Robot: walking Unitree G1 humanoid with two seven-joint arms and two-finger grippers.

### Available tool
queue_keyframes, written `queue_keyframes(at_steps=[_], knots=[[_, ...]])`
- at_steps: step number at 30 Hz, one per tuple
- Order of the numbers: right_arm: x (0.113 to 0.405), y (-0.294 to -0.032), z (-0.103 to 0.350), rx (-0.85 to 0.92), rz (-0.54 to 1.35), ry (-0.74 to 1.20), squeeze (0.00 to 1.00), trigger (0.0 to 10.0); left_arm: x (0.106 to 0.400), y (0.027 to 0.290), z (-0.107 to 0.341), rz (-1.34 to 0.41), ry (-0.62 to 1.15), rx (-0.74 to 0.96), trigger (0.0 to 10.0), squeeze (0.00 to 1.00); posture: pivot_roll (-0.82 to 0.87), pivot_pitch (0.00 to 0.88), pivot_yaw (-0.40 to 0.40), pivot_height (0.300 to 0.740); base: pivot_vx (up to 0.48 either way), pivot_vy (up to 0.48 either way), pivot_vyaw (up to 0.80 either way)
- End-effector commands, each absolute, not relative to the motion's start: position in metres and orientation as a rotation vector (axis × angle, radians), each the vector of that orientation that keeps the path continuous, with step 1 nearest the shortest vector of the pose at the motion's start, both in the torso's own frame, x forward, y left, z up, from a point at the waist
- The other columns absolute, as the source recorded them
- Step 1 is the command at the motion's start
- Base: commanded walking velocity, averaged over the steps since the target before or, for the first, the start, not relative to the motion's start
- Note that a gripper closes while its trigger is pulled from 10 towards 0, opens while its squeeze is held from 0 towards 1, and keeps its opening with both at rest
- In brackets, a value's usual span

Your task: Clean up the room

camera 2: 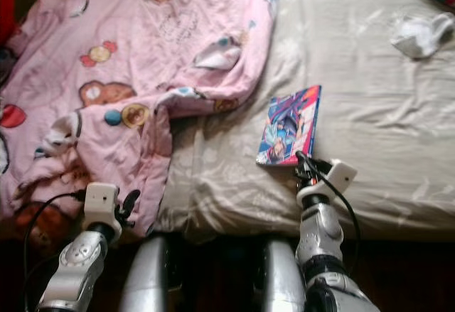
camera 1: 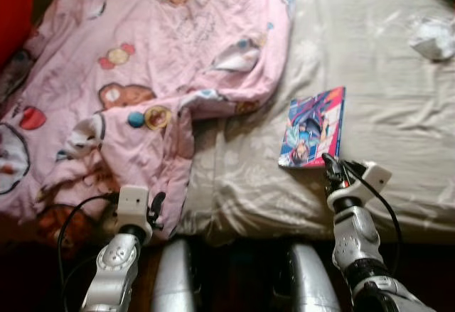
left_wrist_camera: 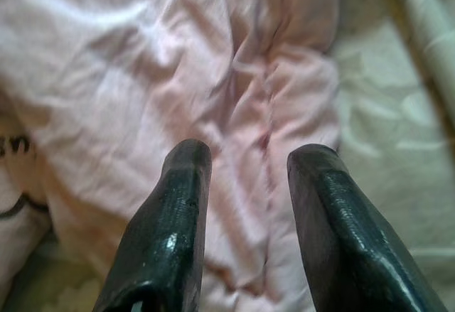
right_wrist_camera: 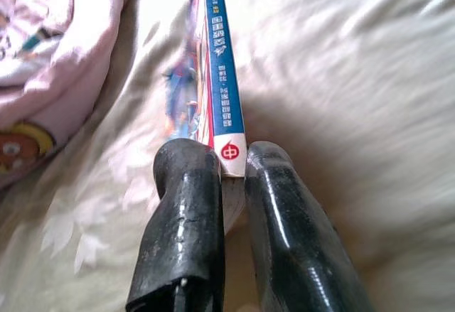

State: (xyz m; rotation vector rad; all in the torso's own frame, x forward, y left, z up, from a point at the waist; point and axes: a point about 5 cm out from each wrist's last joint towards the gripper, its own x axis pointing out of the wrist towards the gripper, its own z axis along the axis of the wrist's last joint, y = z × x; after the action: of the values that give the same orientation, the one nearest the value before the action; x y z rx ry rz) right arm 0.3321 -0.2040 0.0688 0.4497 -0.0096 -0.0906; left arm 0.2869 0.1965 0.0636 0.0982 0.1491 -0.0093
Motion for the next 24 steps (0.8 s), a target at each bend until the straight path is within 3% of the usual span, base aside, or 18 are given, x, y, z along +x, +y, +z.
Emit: queue_keyframes(at_steps=[1,10,24], knots=[[0.329,-0.208,0.073,0.396,-0.11,-0.048,0.0,10.0,0.279,0.201,0.049,0.018,0.2,0.086,10.0,0.0,0.01,0.138,-0.012,0.619,0.0,0.0,0.0],[0.328,-0.2,0.081,0.312,-0.093,-0.085,0.0,10.0,0.282,0.199,0.031,0.01,0.237,0.084,10.0,0.0,-0.02,0.098,-0.009,0.619,0.0,0.0,0.0],[0.318,-0.187,0.067,0.234,-0.075,-0.027,0.0,10.0,0.251,0.225,-0.017,0.076,0.462,0.091,10.0,0.0,-0.04,0.046,0.018,0.707,0.0,0.0,0.0]])
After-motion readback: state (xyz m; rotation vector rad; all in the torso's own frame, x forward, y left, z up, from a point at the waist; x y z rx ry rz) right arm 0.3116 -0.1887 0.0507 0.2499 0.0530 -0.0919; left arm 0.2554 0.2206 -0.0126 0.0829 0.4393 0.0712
